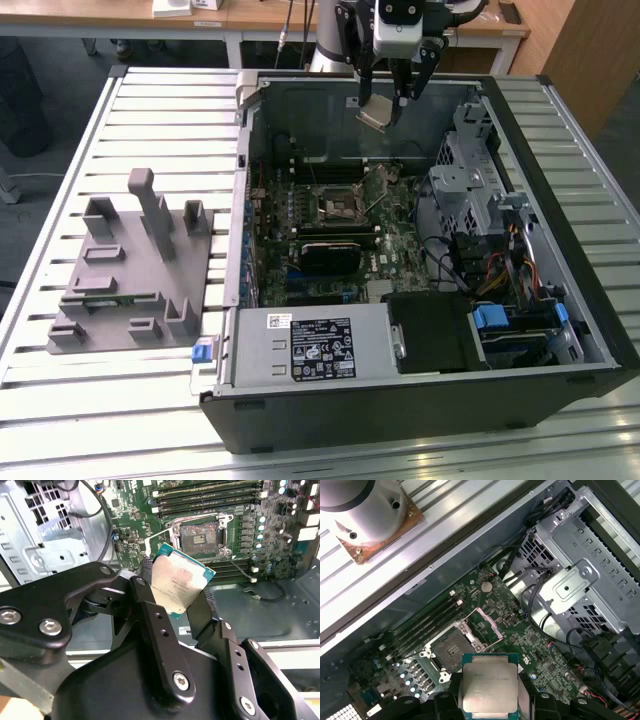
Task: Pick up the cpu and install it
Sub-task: 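Place the cpu into insertion slot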
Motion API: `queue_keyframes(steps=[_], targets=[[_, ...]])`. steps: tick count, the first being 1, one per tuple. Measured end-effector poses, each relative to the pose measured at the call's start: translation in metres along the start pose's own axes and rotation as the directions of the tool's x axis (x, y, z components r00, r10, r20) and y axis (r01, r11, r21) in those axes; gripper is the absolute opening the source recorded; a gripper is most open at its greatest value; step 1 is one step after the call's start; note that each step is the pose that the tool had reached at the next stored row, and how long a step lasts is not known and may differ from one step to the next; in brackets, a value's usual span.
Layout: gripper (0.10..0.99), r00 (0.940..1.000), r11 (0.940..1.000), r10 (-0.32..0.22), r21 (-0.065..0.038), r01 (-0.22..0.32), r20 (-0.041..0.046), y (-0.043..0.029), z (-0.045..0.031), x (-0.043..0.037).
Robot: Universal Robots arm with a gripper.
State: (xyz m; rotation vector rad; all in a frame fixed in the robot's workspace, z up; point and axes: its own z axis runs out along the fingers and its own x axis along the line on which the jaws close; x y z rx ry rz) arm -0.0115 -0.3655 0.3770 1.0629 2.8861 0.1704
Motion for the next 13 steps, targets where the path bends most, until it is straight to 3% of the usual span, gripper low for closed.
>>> queue_keyframes(steps=[7,13], targets=[[0.529,0.9959,0.996,0.089,0.003,-0.089,0.013,0.0,0.0008,0.0001],[0.529,0.9838,0.9841,0.177,0.004,-0.177,0.0258,-0.0001,0.0013,0.0001]])
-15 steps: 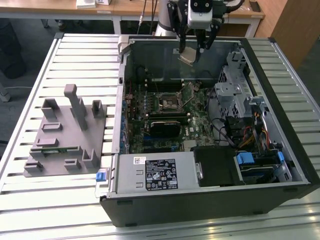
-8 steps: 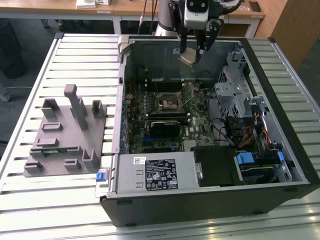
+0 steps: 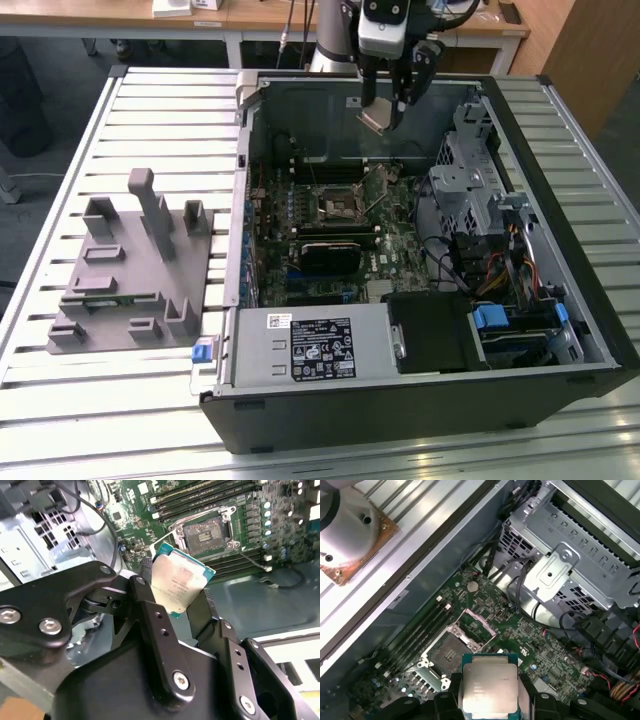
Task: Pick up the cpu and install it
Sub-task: 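Place the cpu into insertion slot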
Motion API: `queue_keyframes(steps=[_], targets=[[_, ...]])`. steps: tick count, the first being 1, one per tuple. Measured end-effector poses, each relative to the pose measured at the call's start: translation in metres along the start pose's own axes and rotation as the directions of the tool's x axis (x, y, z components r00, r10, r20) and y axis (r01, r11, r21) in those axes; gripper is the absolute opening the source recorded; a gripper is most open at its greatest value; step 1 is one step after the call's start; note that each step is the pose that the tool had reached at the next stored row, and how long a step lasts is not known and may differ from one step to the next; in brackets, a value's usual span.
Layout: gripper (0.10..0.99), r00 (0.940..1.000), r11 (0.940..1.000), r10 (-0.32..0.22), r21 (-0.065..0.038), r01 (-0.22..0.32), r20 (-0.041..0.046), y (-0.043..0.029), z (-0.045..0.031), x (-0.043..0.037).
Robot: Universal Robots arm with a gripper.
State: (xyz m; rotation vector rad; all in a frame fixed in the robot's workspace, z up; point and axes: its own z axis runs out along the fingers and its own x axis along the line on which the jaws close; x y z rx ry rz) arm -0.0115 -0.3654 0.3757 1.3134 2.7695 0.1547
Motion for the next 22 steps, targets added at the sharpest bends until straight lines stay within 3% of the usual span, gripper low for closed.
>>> queue_keyframes(steps=[5,10,16,22], targets=[[0.529,0.9971,0.9972,0.075,0.002,-0.075,0.0103,-0.0001,0.0005,0.0],[0.529,0.9877,0.9879,0.155,0.003,-0.155,0.0211,-0.0001,0.001,0.0],[0.529,0.9703,0.9708,0.24,0.003,-0.24,0.0326,-0.0002,0.0016,0.0],[0.529,0.9471,0.9479,0.318,0.003,-0.319,0.0436,-0.0003,0.0025,0.0001]])
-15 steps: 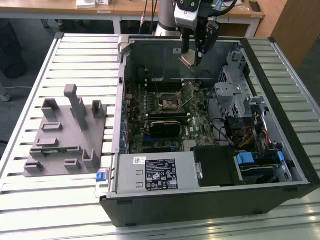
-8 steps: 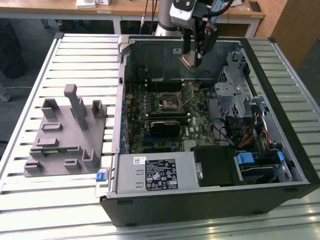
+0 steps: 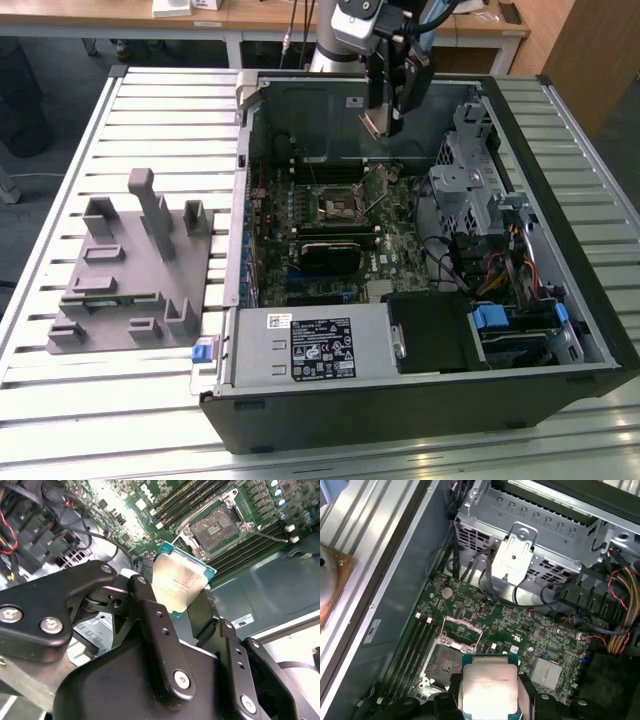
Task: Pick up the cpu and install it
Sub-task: 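Place the cpu into insertion slot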
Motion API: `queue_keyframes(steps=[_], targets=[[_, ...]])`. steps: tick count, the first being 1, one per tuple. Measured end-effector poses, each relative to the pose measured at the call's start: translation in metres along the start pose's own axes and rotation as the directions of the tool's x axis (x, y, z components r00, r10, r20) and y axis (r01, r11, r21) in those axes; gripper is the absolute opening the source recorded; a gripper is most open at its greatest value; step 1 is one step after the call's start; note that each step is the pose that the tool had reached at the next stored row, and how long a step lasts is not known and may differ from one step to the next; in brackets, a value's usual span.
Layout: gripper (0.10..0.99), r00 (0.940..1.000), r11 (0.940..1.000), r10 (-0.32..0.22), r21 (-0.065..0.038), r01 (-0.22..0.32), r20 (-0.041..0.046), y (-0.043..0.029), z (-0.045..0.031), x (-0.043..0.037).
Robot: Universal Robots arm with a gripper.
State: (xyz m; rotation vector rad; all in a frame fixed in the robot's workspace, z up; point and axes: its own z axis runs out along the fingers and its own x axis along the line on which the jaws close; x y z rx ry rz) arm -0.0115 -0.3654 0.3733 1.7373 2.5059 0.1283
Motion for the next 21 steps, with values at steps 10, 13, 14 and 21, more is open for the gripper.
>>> queue_keyframes(steps=[10,13,14,21], targets=[[0.529,0.989,0.9891,0.147,0.003,-0.147,0.018,-0.0005,0.0027,0.0003],[0.529,0.9829,0.9831,0.183,0.008,-0.183,0.0216,-0.0007,0.0044,0.0004],[0.529,0.9813,0.9814,0.191,0.012,-0.192,0.022,-0.0007,0.0047,0.0005],[0.529,0.9728,0.9713,0.231,0.054,-0.232,0.0209,-0.0011,0.006,0.0008]])
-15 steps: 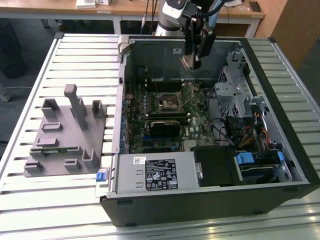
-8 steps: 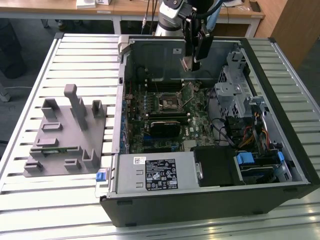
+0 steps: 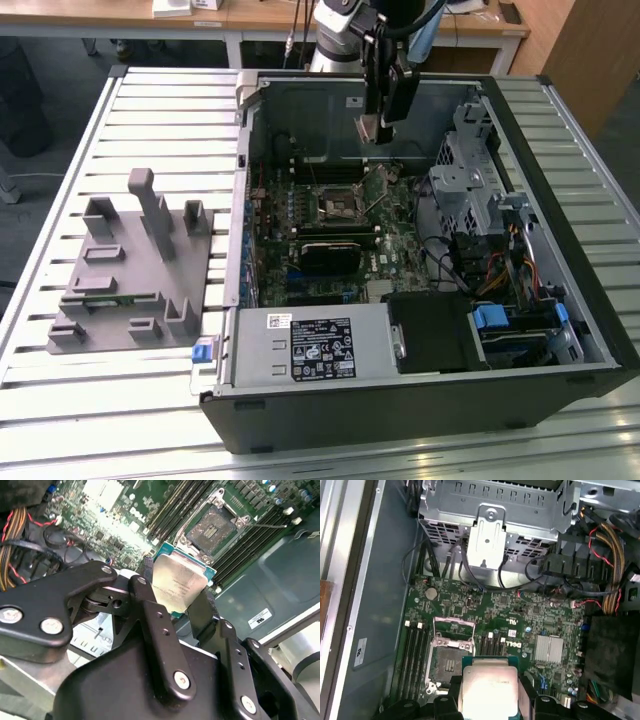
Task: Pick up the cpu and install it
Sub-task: 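Place the cpu into insertion slot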
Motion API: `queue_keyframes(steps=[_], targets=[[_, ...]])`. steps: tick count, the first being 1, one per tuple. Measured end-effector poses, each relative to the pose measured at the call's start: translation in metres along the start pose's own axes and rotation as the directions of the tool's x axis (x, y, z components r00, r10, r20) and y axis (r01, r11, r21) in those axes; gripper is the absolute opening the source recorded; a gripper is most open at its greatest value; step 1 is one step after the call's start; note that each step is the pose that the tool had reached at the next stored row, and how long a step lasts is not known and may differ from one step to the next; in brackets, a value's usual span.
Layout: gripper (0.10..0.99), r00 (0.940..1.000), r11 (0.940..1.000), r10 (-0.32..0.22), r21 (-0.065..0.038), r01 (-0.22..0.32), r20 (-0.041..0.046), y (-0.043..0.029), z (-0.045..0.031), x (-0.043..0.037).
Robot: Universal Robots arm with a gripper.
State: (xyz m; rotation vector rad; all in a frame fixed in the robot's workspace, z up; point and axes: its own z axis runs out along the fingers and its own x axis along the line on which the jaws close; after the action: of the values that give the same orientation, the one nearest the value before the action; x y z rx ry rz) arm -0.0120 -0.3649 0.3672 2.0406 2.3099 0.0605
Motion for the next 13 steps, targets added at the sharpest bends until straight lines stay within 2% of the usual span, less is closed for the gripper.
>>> queue_keyframes(steps=[5,9,13], targets=[[0.529,0.9984,0.9984,0.057,0.004,-0.057,0.0039,-0.0004,0.004,0.0004],[0.529,0.9966,0.9967,0.081,0.005,-0.081,0.013,-0.0014,0.0095,0.0011],[0.529,0.9966,0.9966,0.082,-0.011,-0.082,0.0147,-0.0029,0.0141,0.0015]])
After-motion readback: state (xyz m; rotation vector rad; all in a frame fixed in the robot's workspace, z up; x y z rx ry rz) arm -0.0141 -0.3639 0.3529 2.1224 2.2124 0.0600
